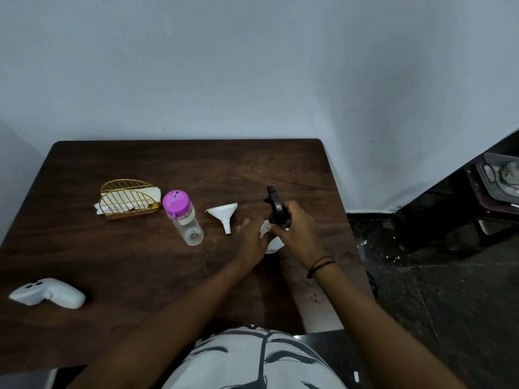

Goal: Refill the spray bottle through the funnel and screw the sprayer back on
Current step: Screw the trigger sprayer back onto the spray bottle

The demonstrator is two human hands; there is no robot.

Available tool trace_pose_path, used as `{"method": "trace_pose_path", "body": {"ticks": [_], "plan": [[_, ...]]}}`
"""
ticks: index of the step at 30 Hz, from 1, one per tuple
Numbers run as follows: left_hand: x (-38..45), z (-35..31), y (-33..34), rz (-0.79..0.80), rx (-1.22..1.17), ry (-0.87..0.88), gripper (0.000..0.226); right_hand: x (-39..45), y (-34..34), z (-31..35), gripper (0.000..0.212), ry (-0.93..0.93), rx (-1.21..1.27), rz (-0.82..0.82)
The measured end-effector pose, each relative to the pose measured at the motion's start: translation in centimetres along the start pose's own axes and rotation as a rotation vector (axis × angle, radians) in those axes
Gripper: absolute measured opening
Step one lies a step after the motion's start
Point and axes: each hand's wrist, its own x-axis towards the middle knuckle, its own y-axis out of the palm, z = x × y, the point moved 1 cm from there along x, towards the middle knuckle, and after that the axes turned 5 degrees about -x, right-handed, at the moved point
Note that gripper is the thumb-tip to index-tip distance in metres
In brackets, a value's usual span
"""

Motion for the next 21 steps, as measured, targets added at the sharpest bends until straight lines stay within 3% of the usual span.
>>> {"method": "trace_pose_path", "body": {"ticks": [3,6,12,14,18,21], "plan": [[0.2,0.2,0.0,0.051,0.010,0.014,0.033,0.6,-0.6,-0.8,0.031,0.038,0.186,0.178],[0.3,0.0,-0.1,0.073,-0.041,0.027,0.041,1.0,-1.1,-1.2,0.027,0.021,0.207,0.272],[-0.4,-0.2,0.3,-0.047,0.016,0.040,0.024,-0.1,1.5,-0.8,0.029,0.091,0.216,-0.082],[-0.5,-0.2,0.5,-0.061,0.031,0.042,0.024,-0.3,2.0,-0.8,0.032,0.083,0.222,-0.120],[0.5,0.4,0.2,0.014,0.079,0.056,0.027,0.0,0.8,-1.4,0.040,0.012,0.280,0.083],[0.7,-0.1,-0.1,0.028,-0.041,0.129,0.031,0.3,0.0,-1.2,0.036,-0.035,0.294,0.179]]}}
